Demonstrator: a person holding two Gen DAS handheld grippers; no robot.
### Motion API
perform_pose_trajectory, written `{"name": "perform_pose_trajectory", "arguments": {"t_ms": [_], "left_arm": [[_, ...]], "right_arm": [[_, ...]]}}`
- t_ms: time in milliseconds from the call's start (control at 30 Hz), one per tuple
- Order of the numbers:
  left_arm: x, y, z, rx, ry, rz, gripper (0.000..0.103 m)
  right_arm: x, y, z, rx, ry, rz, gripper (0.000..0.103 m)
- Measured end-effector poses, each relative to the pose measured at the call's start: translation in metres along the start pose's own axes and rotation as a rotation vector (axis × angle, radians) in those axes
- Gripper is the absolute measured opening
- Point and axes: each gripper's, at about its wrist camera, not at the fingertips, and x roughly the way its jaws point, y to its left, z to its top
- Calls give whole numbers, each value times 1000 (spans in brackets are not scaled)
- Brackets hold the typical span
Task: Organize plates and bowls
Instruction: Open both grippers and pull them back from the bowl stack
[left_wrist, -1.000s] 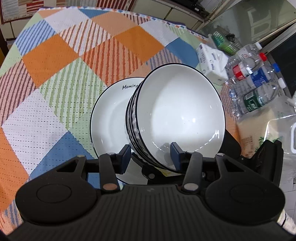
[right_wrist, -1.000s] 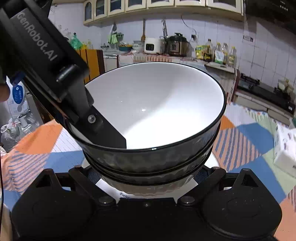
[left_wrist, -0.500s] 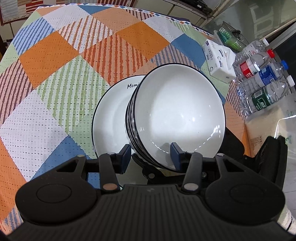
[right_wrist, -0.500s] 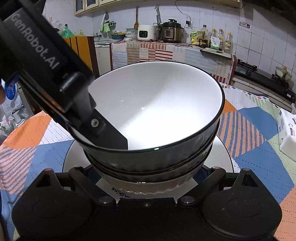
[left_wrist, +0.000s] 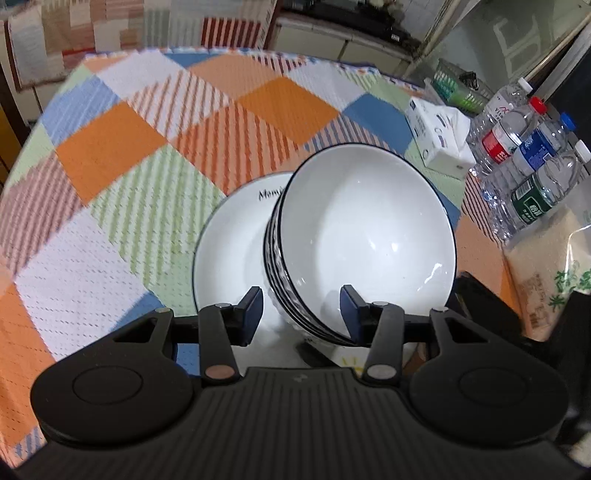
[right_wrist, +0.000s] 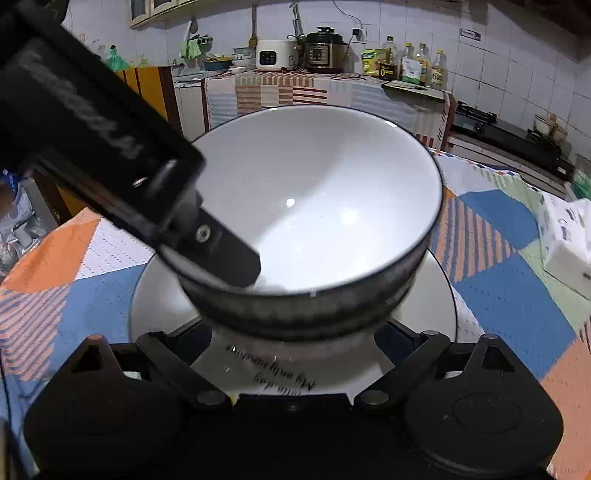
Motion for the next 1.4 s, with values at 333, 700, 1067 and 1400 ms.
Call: {"name": "perform_pose_trajectory", "arguments": {"t_ms": [333, 700, 1067, 1400], "left_arm": [[-37, -1, -6, -17, -45, 1, 48], [-114, -19, -23, 74, -140, 73, 52], [-158, -25, -55, 129, -175, 140, 61], [-179, -28, -87, 133, -270, 234, 78]], "right_arm": [[-60, 11, -7, 29, -75, -35, 97], [-118, 22, 17, 18, -127, -110, 97], [-165, 26, 20, 117, -109, -119, 97], [-189, 37, 22, 186, -109, -173, 97]]}}
